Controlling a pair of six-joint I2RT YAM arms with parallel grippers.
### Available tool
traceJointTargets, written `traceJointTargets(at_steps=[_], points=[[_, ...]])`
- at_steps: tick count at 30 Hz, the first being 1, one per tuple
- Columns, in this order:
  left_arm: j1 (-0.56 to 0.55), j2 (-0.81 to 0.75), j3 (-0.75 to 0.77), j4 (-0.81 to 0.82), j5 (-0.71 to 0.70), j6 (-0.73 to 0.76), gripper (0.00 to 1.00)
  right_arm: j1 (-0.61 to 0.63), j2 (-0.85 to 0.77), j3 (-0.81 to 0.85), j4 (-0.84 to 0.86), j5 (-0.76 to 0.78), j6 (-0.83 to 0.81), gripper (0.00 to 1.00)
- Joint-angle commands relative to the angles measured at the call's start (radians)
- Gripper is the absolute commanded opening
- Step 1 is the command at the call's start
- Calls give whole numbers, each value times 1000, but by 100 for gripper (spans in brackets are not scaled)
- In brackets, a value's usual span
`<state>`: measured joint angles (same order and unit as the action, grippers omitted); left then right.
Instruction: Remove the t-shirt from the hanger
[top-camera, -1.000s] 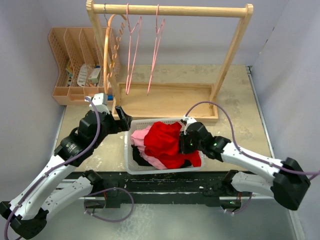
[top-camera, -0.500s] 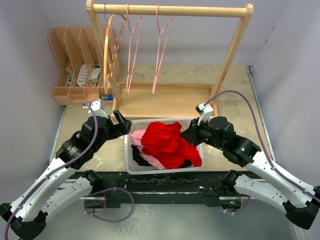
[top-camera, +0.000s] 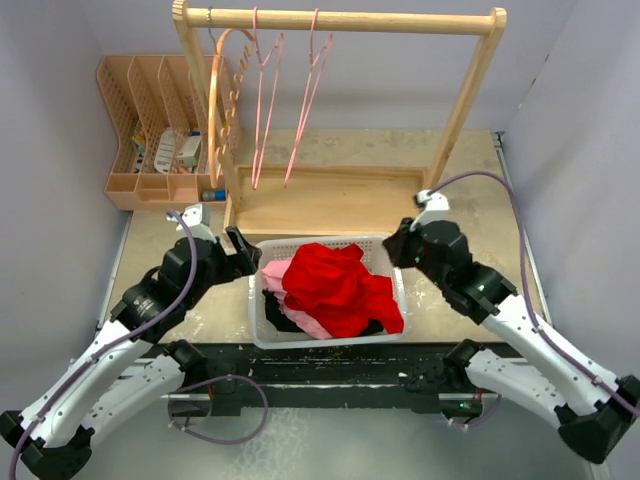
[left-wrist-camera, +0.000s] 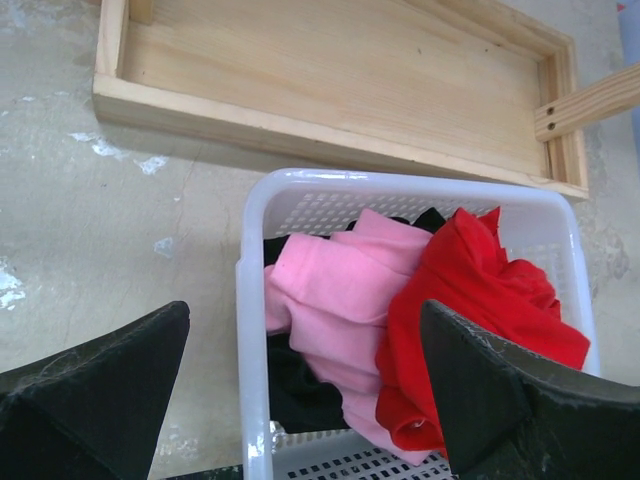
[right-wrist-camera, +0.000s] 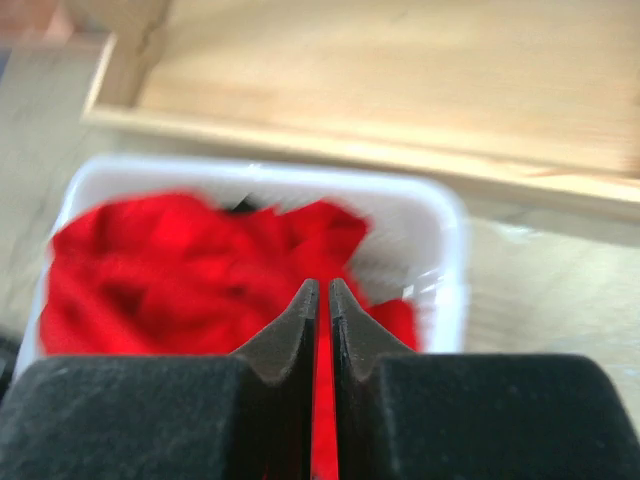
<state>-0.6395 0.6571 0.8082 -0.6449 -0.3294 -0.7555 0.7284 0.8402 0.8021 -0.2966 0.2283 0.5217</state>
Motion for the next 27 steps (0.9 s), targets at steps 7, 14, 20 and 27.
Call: traceJointTargets(at_steps=[7, 14, 20, 27], points=[[4, -141, -50, -75, -181, 1, 99, -611, -29, -57, 75, -143, 7, 10], [5, -58, -51, -90, -234, 23, 99, -944, 40, -93, 65, -329, 64, 11], [34, 3, -69, -148, -320, -52, 99, -955, 21, -75, -17, -251, 58, 13], [220, 13, -116, -62, -141, 58, 99, -953, -4, -38, -78, -274, 29, 12]])
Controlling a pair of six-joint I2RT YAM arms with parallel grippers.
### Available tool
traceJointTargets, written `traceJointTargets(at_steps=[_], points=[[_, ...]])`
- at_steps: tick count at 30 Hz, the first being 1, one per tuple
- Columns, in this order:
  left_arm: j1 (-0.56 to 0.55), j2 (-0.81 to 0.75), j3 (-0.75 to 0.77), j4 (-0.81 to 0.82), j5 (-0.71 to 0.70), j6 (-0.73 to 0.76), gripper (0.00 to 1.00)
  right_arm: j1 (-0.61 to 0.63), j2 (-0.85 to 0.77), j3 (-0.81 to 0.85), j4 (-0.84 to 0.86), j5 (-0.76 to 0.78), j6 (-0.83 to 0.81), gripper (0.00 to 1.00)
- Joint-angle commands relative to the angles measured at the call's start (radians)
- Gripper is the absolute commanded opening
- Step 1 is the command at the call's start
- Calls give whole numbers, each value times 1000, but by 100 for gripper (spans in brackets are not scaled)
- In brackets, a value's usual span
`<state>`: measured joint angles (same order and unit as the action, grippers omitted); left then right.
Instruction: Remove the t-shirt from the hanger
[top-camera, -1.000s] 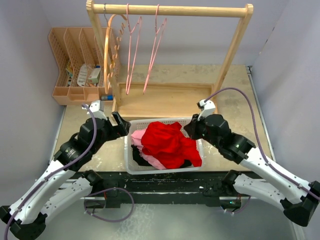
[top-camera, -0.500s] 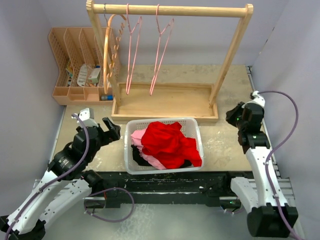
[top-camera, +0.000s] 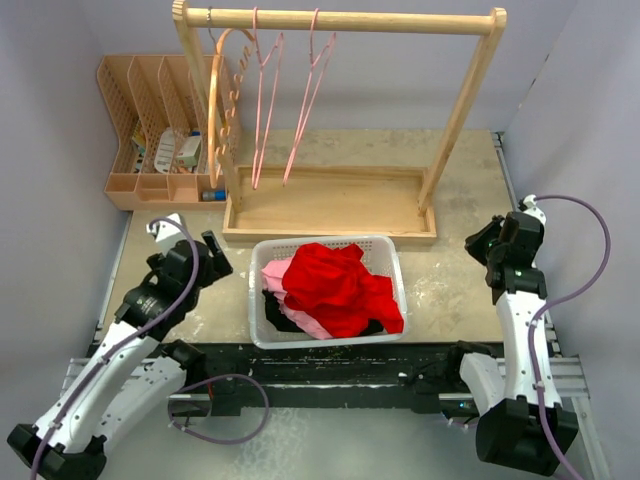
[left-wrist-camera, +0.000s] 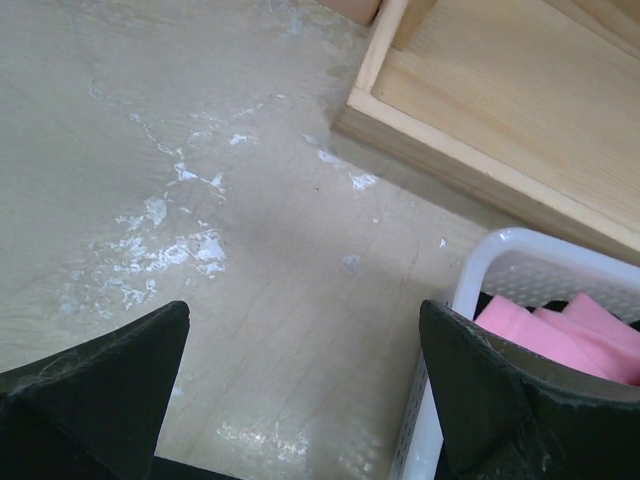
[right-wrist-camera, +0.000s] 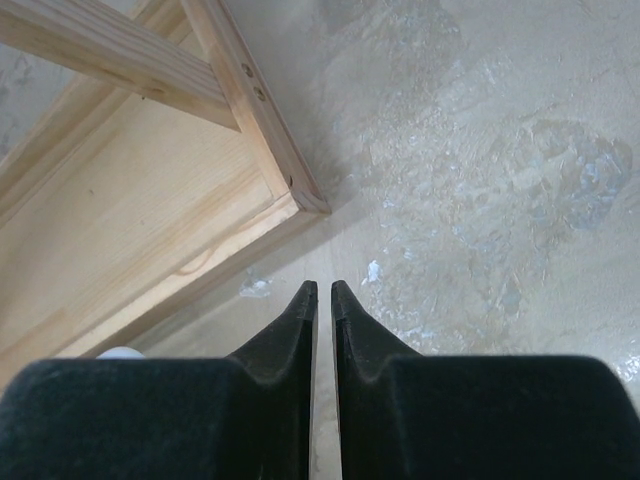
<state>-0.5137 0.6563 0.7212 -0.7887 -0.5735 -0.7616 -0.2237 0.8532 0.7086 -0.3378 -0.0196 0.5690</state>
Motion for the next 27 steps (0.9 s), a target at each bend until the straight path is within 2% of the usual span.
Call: traceJointTargets(at_steps=[1, 4, 6, 10, 18, 27], points=[[126, 40, -42, 113, 161, 74, 99, -1, -23, 60, -45, -30, -23, 12], [262, 136, -83, 185, 344, 97, 99, 3, -45, 75, -72, -18, -32, 12], [303, 178, -86, 221, 397, 106, 99, 8, -56, 74, -79, -17, -36, 12], [304, 167, -63, 214, 361, 120, 99, 9, -55, 65, -73, -16, -39, 12], [304, 33, -65, 189, 322, 113, 99, 9, -44, 69, -68, -8, -40, 12], [304, 46, -60, 190, 346, 117, 99, 9, -48, 68, -66, -9, -42, 12]])
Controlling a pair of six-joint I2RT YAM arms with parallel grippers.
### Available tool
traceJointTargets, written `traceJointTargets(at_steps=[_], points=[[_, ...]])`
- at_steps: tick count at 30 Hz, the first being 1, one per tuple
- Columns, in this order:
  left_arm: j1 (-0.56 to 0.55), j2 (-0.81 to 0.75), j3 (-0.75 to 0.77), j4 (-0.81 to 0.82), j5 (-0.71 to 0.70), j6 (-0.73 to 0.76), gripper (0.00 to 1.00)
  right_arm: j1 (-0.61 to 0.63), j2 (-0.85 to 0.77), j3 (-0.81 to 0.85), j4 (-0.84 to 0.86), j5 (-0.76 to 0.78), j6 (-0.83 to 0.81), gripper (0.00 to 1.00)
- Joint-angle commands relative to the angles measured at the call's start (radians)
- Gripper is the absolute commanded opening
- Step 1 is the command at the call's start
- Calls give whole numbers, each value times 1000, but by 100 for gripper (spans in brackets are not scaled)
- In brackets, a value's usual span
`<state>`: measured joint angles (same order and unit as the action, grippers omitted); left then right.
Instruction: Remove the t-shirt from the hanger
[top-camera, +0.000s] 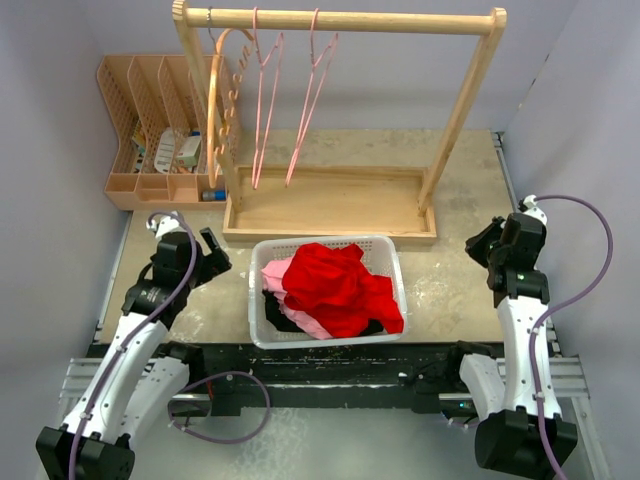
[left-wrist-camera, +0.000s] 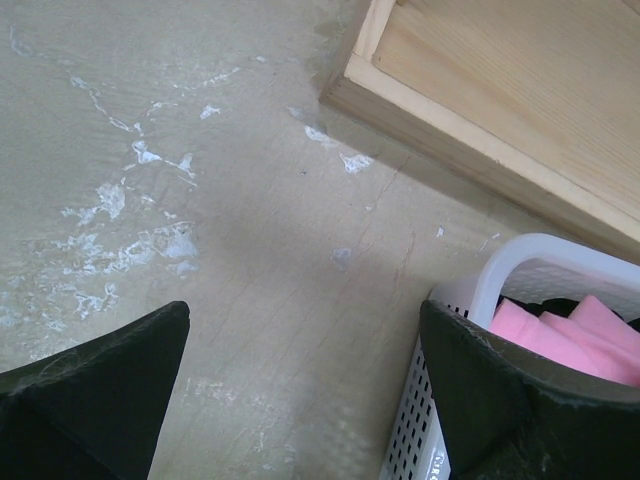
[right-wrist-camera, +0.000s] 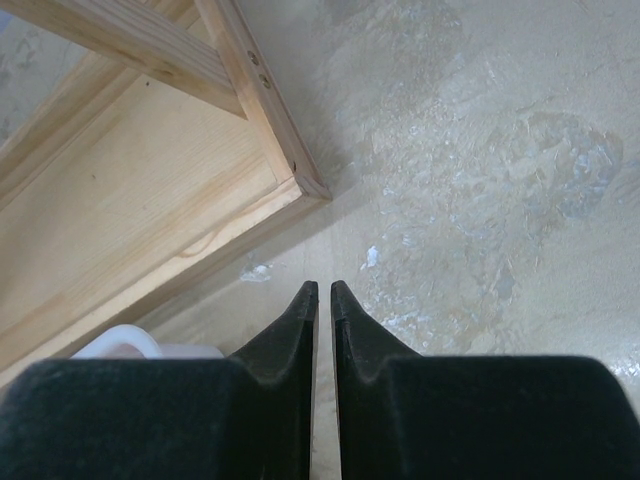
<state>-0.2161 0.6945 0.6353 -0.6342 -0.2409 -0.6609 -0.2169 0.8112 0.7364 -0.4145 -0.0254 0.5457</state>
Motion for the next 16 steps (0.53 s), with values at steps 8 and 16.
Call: traceJointTargets(at_steps=[8, 16], points=[[6, -25, 21, 35, 37, 17, 99, 4, -15, 30, 17, -7, -23, 11], [6, -68, 10, 47, 36, 28, 99, 3, -16, 27, 17, -5, -25, 11]])
